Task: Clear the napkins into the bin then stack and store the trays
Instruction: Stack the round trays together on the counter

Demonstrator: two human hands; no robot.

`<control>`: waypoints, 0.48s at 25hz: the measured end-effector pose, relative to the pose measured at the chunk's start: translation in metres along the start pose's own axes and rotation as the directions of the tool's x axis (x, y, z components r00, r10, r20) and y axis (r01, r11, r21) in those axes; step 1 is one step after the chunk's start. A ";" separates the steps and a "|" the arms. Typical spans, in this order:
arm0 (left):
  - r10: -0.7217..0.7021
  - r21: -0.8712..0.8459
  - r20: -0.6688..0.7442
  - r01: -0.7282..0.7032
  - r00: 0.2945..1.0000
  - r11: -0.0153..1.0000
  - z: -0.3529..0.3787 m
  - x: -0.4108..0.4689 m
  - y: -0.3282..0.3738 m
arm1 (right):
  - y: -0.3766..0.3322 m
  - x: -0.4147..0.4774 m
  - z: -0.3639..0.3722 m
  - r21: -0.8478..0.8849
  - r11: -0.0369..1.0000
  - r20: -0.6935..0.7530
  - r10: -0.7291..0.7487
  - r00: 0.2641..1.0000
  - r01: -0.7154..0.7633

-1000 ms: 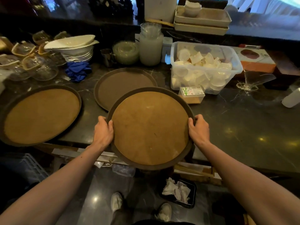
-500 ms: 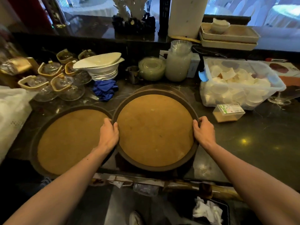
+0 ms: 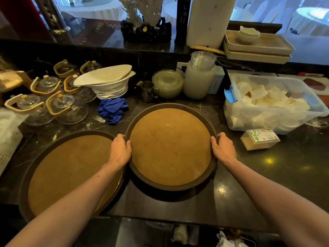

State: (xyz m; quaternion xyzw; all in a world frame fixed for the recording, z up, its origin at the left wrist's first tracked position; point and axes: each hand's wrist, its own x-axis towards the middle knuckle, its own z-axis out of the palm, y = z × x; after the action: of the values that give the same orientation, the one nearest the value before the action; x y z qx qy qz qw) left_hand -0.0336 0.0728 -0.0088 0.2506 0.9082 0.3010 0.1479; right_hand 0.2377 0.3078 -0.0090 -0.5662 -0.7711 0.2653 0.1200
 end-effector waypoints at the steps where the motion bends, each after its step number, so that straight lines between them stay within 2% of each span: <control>1: -0.012 0.018 0.006 0.011 1.000 1.000 0.006 0.005 0.004 | 0.002 0.010 0.000 -0.017 1.000 0.025 0.011 1.000 -0.010; 6: -0.054 0.120 0.067 0.045 0.996 0.992 0.035 0.029 0.025 | 0.014 0.055 -0.009 -0.136 0.991 0.163 0.039 0.986 -0.017; 12: 0.000 0.242 0.135 -0.033 0.991 0.970 0.052 0.052 0.032 | 0.021 0.081 -0.007 -0.187 0.982 0.236 0.039 0.971 0.006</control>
State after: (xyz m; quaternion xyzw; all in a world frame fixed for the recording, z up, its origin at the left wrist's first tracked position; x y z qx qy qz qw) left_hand -0.0431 0.1477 -0.0352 0.2941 0.9241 0.1708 0.1742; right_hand 0.2311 0.3896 -0.0241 -0.5453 -0.7966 0.2592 -0.0294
